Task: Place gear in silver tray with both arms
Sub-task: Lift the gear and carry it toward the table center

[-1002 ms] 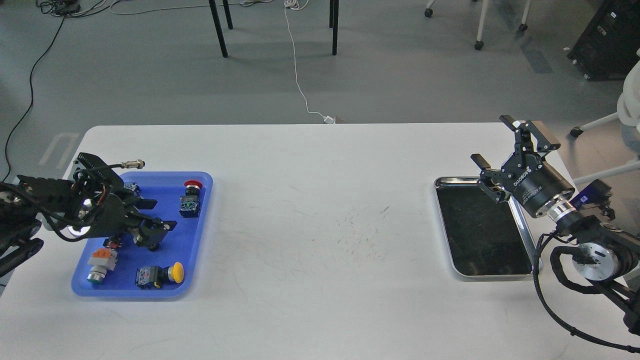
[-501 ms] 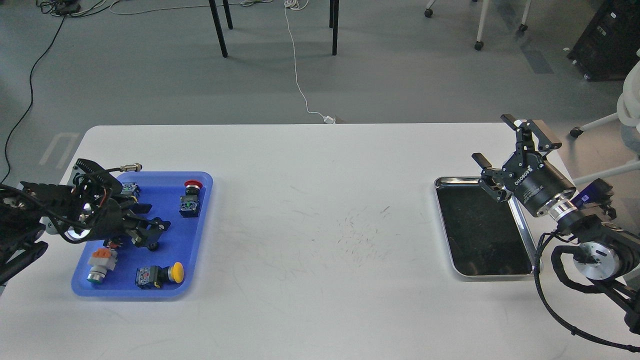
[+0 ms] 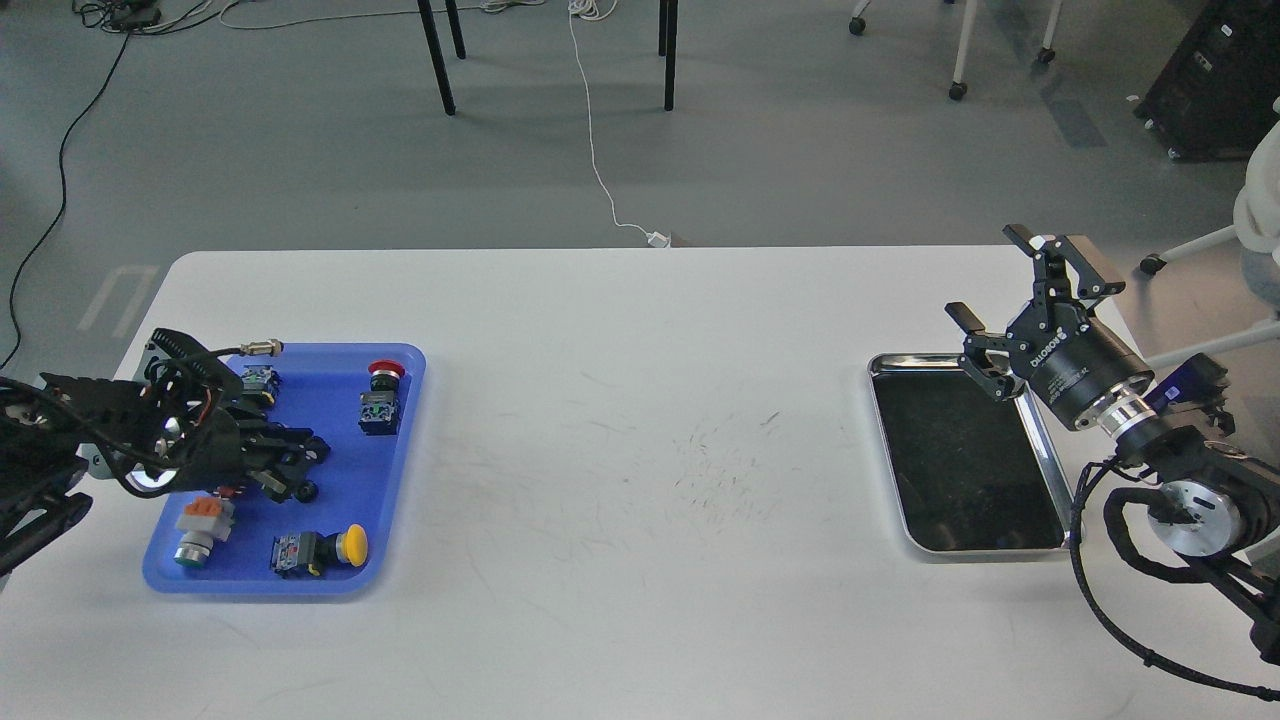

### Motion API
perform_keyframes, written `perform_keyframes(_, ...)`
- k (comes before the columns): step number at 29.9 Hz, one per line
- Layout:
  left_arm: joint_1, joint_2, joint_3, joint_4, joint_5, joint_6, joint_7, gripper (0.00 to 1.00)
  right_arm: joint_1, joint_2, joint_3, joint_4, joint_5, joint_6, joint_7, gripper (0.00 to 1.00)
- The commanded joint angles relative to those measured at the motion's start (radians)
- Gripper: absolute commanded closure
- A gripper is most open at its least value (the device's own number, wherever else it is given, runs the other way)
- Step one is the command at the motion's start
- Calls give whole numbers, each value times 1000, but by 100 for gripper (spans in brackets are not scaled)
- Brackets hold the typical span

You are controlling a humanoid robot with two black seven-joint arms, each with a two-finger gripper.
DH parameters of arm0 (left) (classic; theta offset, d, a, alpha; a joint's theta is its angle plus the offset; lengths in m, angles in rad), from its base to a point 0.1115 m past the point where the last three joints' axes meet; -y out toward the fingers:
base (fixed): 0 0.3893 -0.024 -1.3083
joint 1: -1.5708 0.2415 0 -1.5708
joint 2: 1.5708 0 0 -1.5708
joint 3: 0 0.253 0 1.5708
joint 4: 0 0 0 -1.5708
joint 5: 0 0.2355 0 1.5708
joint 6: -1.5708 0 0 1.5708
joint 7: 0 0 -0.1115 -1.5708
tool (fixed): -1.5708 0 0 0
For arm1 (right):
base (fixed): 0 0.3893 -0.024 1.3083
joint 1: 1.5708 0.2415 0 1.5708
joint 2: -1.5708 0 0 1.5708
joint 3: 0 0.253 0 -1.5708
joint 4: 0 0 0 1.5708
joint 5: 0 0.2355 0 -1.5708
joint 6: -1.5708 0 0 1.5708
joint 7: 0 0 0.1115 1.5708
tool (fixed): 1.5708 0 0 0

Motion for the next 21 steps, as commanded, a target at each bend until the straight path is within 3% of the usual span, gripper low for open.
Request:
perform_keyframes(1,-1,1,1,-5,0,0,0,83,0,-2,0,0,1,0,0,1)
perform_keyframes(6,-20,16,-9,-52,0,12,0,83,3,-2,0,0,1,0,0,1)
perform_keyframes(13,-135,127,-15,-262,0,6,0,83,23,-5,0,0,3,0,0,1)
perform_keyframes(21,-265,33,-1,-411,0,-38,0,83,193,-6,-77,-6,7,-18,0,1)
